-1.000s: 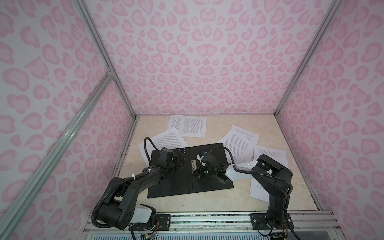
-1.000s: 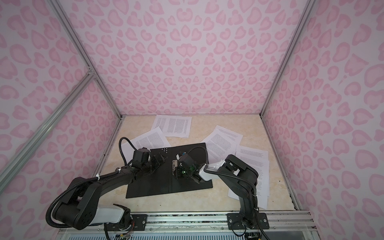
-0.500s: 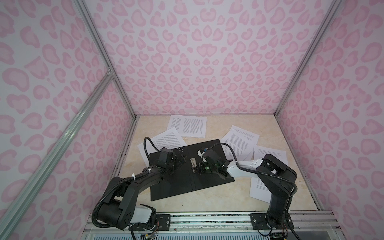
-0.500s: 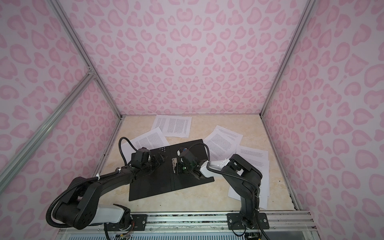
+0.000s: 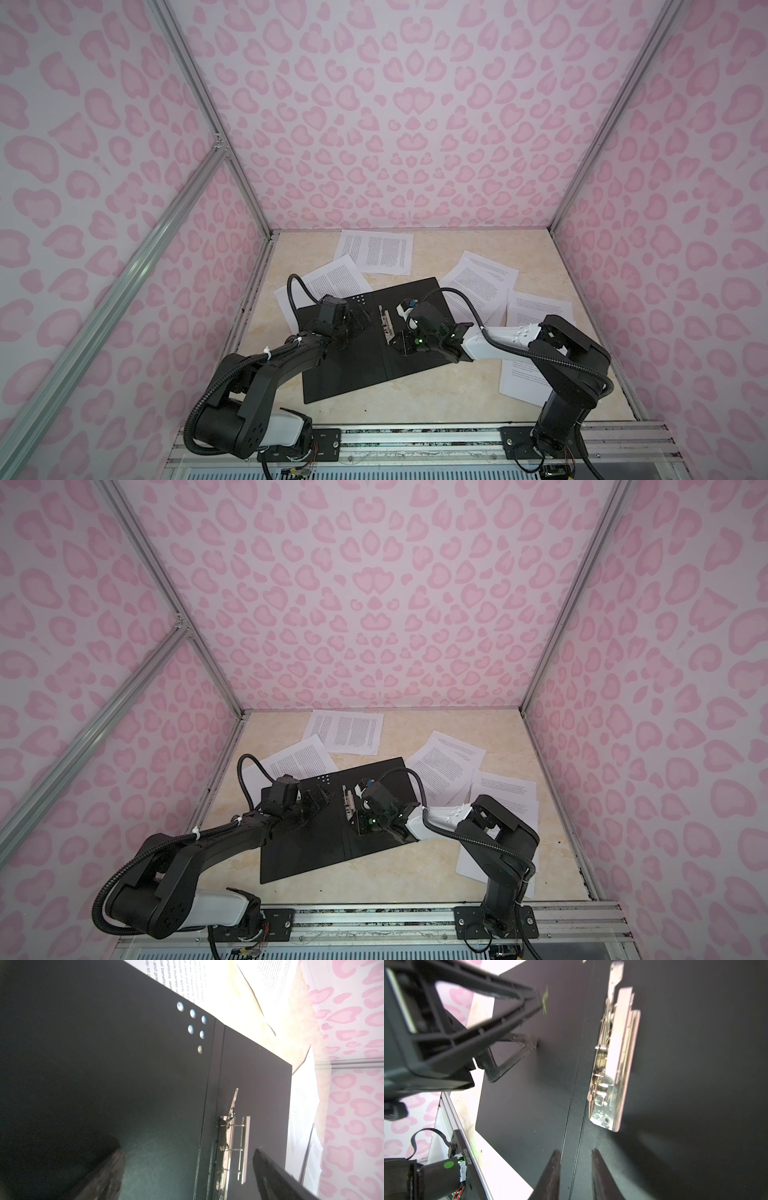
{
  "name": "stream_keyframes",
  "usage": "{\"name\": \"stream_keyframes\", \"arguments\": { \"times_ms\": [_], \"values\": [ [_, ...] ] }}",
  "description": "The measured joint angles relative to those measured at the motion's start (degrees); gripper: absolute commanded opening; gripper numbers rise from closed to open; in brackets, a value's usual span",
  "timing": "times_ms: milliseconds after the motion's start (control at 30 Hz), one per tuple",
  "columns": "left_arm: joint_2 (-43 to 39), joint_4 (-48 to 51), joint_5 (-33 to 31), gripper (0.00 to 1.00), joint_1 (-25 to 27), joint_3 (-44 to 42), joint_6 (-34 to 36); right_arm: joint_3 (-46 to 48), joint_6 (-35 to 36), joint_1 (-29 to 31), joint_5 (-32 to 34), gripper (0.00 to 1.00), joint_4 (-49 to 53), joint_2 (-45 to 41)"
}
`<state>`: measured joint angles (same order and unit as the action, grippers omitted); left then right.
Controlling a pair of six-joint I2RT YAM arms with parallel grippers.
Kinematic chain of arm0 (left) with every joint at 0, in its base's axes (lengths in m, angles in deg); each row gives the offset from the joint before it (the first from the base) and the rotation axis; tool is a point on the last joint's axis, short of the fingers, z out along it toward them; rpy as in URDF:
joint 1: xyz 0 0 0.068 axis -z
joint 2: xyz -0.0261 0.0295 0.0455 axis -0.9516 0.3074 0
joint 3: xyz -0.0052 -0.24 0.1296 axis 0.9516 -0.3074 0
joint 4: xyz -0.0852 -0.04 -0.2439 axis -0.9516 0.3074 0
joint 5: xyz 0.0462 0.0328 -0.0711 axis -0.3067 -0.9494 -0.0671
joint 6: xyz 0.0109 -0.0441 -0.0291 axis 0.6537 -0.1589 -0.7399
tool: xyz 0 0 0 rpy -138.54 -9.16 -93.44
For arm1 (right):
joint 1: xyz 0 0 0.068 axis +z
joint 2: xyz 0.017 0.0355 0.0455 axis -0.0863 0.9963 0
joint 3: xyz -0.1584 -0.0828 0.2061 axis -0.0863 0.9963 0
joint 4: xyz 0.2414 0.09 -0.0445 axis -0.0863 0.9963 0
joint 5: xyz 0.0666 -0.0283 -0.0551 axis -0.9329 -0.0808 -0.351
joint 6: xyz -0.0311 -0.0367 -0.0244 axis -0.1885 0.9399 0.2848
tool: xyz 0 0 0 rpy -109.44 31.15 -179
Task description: Put the files into the folder
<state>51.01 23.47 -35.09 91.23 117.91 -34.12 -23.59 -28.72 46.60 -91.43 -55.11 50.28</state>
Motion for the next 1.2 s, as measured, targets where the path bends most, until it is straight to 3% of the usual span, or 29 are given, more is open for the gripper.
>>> {"name": "stream_keyframes", "arguments": {
  "times_ms": [100,200,400,633,767,867,1000,1200],
  "values": [
    [0.37,0.0,-0.04,0.97,-0.02,0.28,0.02,0.0,-0.04,0.09,0.07,0.33,0.04,0.42],
    [0.57,0.04,-0.04,0.97,-0.04,0.52,0.15,0.72,0.02,-0.31,1.29,0.48,0.11,-1.44],
    [-0.26,2.08,0.22,0.97,0.0,1.44,2.49,10.56,-0.11,-6.4,6.99,0.75,1.6,-14.43],
    [-7.8,6.64,1.77,0.97,1.75,1.44,6.1,27.12,-2.19,-24.92,14.08,0.93,9.92,-39.34],
    [-13.64,7.04,2.67,0.97,4.52,1.73,9.05,31.47,-1.33,-36.06,14.71,0.97,16.52,-52.85],
    [-15.67,6.78,4.44,0.97,10.14,3.52,12.13,33.09,-0.11,-45.86,14.25,0.97,20.2,-59.87],
    [-12.07,5.11,7.04,0.97,18.91,7.13,15.98,34.32,1.16,-54.71,8.92,0.97,21.46,-58.25],
    [4.74,2.62,12.17,0.96,32.52,18.14,18.43,33.24,1.68,-61.4,1.81,0.97,17.51,-44.78]
  ]
}}
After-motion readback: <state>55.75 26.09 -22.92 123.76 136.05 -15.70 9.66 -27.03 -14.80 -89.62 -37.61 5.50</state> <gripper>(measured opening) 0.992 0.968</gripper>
